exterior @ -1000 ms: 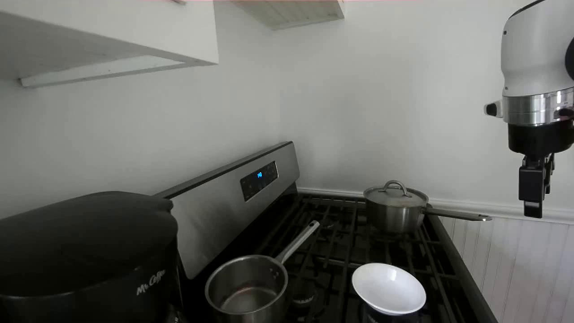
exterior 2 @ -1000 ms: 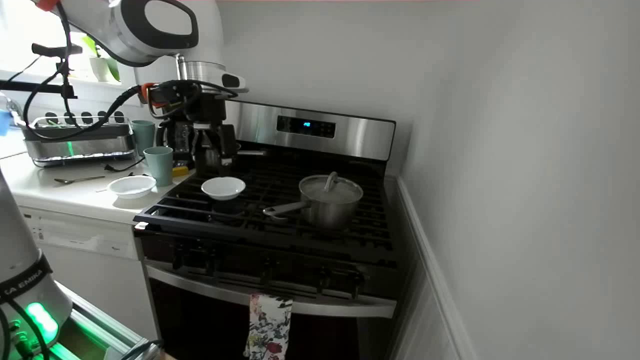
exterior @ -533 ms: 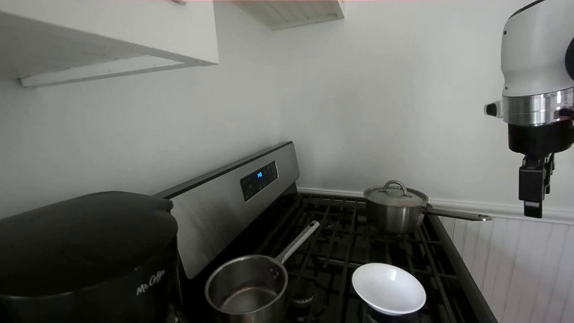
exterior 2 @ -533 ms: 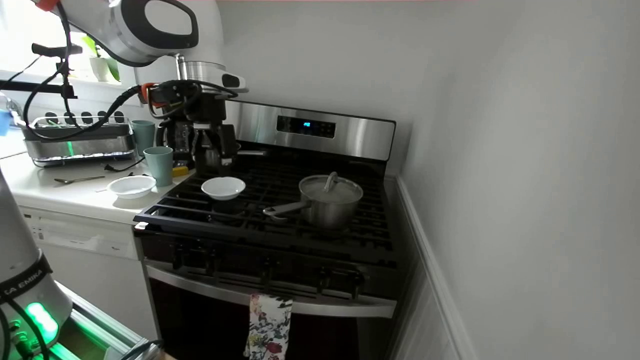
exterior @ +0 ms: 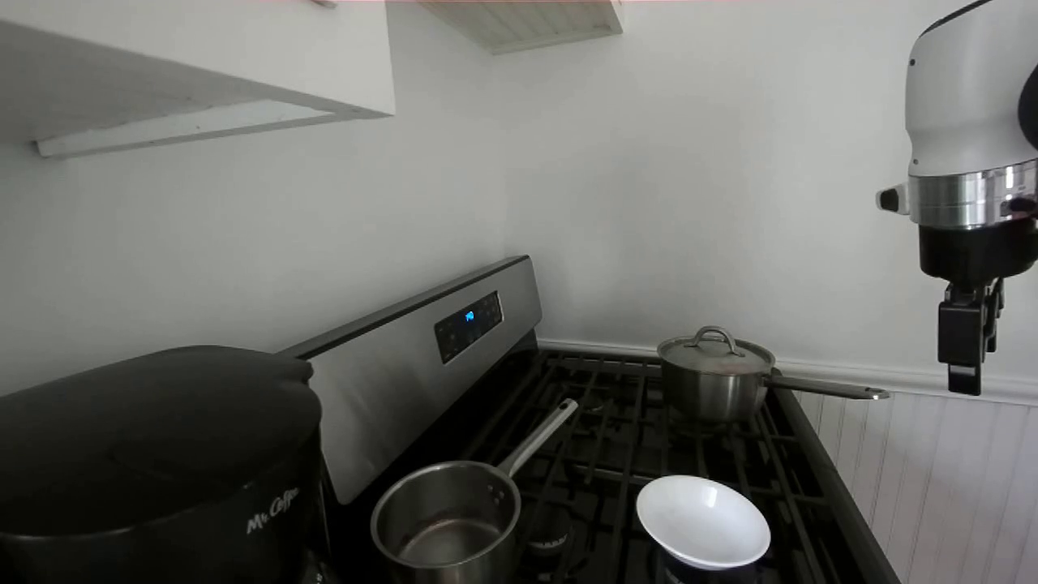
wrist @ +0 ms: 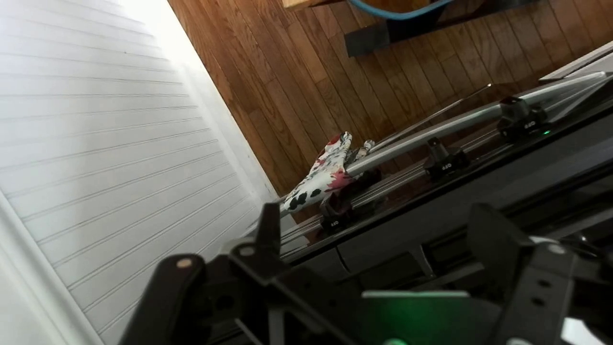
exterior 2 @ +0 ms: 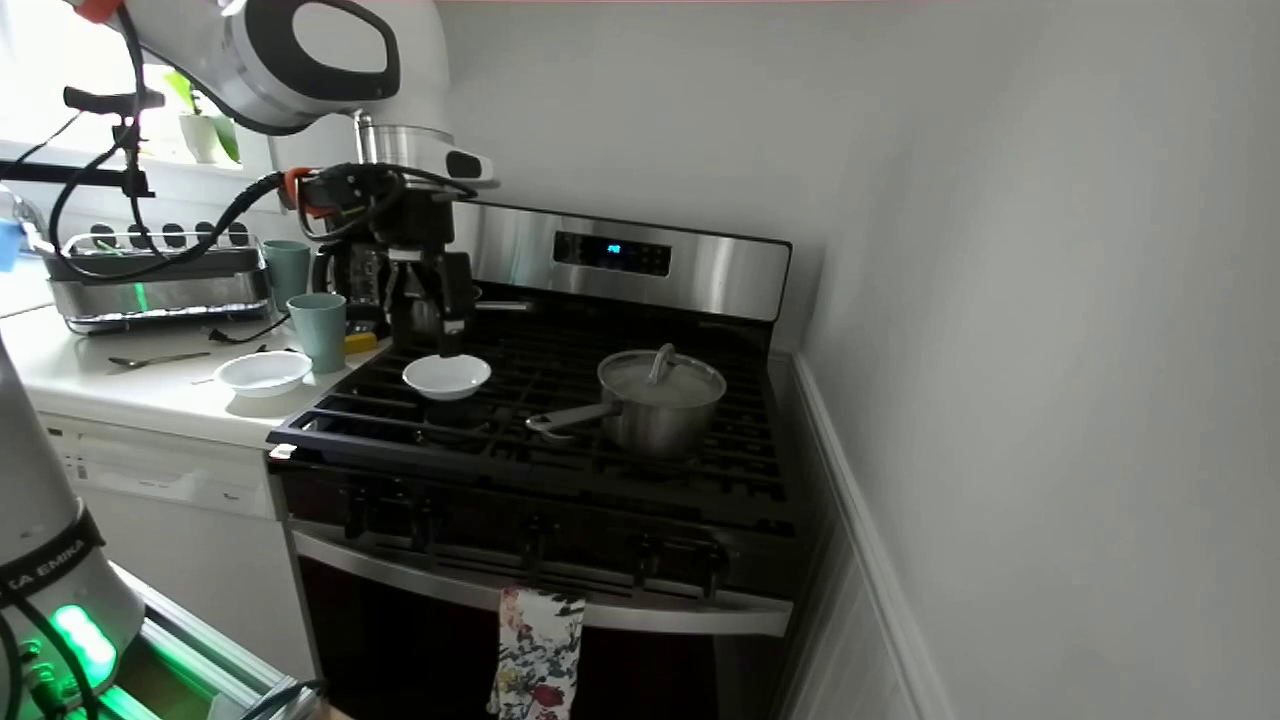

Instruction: Remove the lid from the pot on the right and put it on the other pot on the left

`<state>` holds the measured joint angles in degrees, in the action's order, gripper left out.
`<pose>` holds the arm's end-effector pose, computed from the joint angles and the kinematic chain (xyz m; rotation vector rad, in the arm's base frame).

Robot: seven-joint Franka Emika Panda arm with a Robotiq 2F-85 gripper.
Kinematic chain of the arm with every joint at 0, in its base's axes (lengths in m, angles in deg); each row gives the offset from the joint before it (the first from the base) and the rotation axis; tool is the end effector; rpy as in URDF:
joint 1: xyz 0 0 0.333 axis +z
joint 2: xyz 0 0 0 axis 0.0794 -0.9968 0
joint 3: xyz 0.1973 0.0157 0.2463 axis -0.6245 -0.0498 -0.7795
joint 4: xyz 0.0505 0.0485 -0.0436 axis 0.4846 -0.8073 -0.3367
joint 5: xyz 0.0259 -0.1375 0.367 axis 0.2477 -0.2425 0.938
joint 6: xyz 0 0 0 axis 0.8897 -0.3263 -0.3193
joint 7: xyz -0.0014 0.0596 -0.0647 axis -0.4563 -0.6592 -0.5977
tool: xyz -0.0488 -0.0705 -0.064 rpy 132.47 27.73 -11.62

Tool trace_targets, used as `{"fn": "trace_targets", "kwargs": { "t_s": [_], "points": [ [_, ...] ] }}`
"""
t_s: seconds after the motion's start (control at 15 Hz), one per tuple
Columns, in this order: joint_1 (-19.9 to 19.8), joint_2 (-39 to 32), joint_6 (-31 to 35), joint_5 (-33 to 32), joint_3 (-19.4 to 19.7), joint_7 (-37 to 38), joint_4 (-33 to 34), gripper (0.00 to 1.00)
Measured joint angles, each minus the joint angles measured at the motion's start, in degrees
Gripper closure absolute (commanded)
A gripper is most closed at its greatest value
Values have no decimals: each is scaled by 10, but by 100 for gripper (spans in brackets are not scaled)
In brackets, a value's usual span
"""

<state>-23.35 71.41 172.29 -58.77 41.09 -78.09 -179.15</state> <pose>0.3101 -0.1866 0.4268 2.8618 -0.4078 -0.1883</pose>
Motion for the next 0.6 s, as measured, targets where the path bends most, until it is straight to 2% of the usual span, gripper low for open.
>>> {"fn": "trace_targets", "kwargs": {
  "t_s": [0.6],
  "points": [
    [-9, -49, 8, 0, 51, 10, 50, 0]
  ]
}}
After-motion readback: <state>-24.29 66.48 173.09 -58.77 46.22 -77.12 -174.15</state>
